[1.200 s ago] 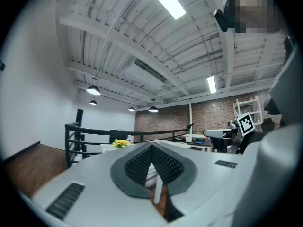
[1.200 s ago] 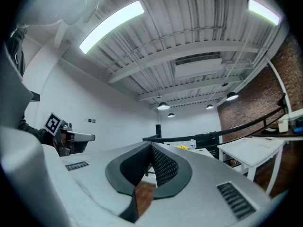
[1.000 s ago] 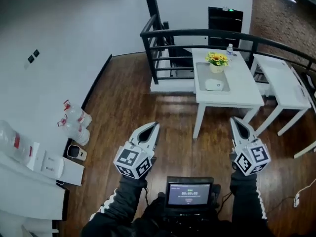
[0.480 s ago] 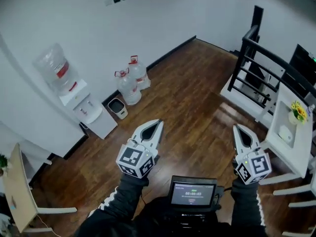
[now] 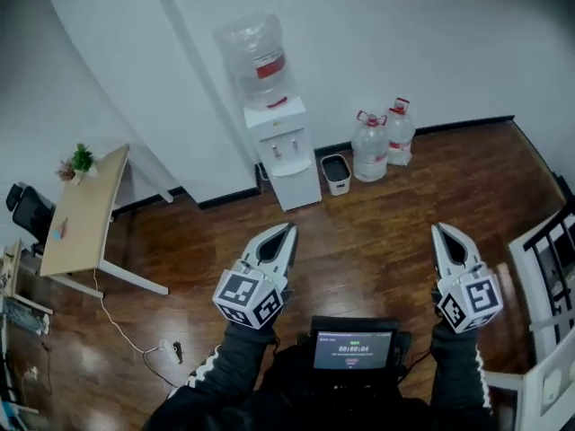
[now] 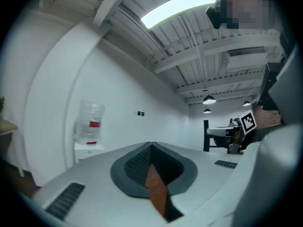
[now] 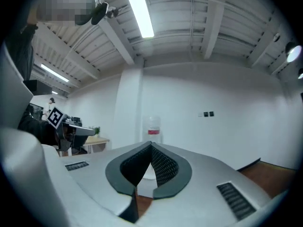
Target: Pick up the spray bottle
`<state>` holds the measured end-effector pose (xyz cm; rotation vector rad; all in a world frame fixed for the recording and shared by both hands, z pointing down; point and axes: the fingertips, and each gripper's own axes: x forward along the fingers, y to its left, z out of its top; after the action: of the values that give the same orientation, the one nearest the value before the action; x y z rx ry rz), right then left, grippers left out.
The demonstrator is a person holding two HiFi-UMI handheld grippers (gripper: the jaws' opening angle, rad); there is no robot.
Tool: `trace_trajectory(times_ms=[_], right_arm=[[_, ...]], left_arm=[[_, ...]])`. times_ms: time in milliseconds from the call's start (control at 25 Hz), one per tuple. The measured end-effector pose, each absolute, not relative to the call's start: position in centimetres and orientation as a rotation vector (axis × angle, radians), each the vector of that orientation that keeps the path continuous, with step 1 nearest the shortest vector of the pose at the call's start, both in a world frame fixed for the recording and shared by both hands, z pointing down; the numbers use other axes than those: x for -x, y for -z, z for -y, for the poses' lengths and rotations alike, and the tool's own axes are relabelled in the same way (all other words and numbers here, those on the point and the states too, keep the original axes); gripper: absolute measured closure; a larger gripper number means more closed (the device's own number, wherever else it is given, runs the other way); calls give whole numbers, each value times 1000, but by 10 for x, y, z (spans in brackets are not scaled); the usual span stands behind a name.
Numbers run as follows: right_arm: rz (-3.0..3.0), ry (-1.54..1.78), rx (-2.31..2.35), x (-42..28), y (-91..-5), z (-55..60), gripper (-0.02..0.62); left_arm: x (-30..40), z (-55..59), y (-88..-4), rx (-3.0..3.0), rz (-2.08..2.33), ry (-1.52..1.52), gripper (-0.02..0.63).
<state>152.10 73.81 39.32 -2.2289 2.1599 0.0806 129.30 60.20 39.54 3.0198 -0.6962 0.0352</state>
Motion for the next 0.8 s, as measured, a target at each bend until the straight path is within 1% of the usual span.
trace_trajectory(times_ms=[120,200,400,600,680,800], right_arm=[[-2301,-72,2102,-1460,-394,-635,589],[-2388,-69,2017,-1401,-393,-565,589],[-2563,-55,1780,-1231,-380,-389,589],[-2701,-41,1569,-1034,-368,-231,589],[-2768,-31,1457,-965,-365,-178,589],[-2853,-45,1298,-875,-357,-105,589]], left_arm=[[-1209,-531,-396,-2966,884,-19,604],[-1141,-478,-398,-2913,1005,-2,604],[-963,-347,-396,-2807,1239,14,604],[-764,-240,-378,-2709,1466,14,604],[-700,-207,-374,-2647,1566,30,604],[-622,-161,-372,-2569,1692,43,604]])
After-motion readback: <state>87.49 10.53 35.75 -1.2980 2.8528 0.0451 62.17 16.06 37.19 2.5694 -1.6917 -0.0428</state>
